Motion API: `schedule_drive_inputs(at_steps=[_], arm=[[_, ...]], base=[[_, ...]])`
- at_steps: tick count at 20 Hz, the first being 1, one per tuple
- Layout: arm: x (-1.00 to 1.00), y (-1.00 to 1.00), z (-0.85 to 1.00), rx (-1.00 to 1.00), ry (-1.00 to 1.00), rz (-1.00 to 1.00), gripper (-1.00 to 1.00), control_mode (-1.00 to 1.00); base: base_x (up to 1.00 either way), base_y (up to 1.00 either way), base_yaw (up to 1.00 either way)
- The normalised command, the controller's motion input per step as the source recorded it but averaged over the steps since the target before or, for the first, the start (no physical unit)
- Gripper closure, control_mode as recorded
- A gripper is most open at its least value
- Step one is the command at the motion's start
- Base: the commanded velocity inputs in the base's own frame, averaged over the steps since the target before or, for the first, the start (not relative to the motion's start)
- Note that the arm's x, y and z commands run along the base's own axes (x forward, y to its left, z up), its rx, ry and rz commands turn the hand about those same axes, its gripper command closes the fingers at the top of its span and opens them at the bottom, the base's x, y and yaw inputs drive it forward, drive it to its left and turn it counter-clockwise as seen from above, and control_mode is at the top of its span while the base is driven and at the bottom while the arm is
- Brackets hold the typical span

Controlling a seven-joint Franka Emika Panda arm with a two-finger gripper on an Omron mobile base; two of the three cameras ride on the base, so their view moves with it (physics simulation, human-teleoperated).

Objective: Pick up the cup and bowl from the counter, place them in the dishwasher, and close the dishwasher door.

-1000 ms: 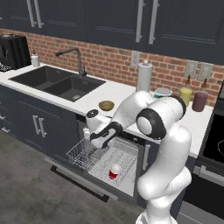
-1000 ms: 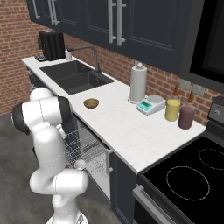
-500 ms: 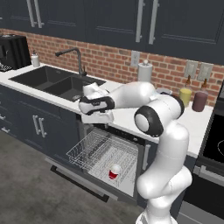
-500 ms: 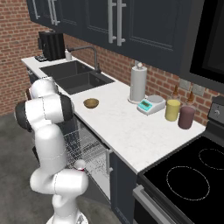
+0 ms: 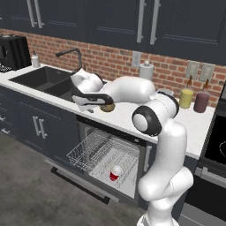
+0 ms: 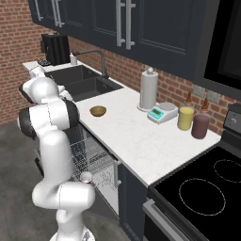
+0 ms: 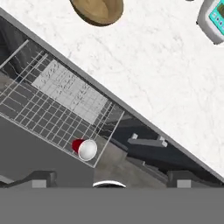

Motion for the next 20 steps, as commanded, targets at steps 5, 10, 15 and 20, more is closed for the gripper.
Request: schedule_drive_inputs(at_steps=[5, 10, 15, 20], arm=[[0.00, -0.44, 0.07, 0.18, -0.40, 0.36, -1.00, -1.00], [0.05, -0.30, 0.24, 0.21, -0.21, 0.25, -1.00, -1.00], [0.19, -0.06, 0.05, 0.15, -0.01, 0.12, -1.00, -1.00], [0.29, -0.03, 0.12, 0.00, 0.18, 0.07, -1.00, -1.00]], base=[[0.00, 0.00, 0.00], [0.00, 0.00, 0.00], [0.00, 0.00, 0.00], [0.00, 0.00, 0.00]])
